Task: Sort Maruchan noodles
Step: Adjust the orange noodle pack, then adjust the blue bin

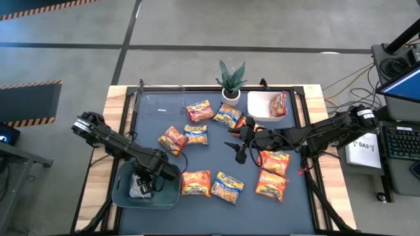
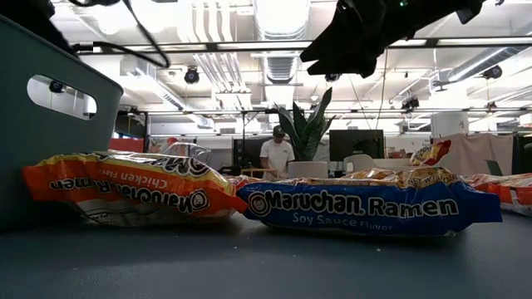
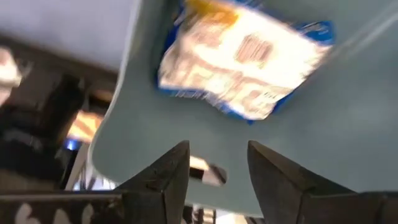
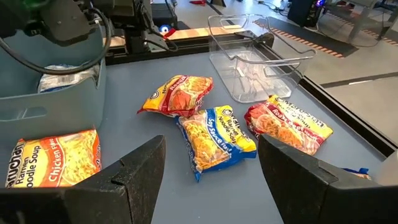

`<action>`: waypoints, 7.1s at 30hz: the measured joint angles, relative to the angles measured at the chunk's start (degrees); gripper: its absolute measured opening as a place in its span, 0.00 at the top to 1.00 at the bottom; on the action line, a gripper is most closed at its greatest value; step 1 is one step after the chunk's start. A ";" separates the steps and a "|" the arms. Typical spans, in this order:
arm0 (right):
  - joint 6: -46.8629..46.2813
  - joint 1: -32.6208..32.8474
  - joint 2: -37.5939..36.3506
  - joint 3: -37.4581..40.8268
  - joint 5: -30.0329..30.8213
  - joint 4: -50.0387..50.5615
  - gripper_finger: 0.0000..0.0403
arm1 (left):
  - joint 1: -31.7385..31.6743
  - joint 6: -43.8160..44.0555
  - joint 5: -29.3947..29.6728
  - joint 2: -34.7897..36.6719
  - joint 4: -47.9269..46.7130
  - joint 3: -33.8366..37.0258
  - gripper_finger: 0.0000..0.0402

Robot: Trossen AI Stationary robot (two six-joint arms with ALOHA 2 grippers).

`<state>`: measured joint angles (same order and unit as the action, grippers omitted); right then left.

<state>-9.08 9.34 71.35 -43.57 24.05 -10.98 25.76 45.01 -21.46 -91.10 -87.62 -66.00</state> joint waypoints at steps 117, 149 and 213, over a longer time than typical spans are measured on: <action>-13.16 -0.96 43.67 -26.12 -32.02 0.07 0.97 | -4.59 -42.29 62.02 25.65 64.03 17.84 0.86; -3.06 2.14 40.99 -25.62 -24.50 -10.59 0.98 | -4.59 -38.12 44.93 19.28 68.02 17.95 0.86; -30.18 -0.87 22.82 -9.46 -23.96 13.64 0.98 | -7.38 -38.22 36.81 8.61 50.78 7.63 1.00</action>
<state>-39.26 8.47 94.17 -53.04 0.10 2.66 18.38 6.79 15.35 -82.48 -36.84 -58.36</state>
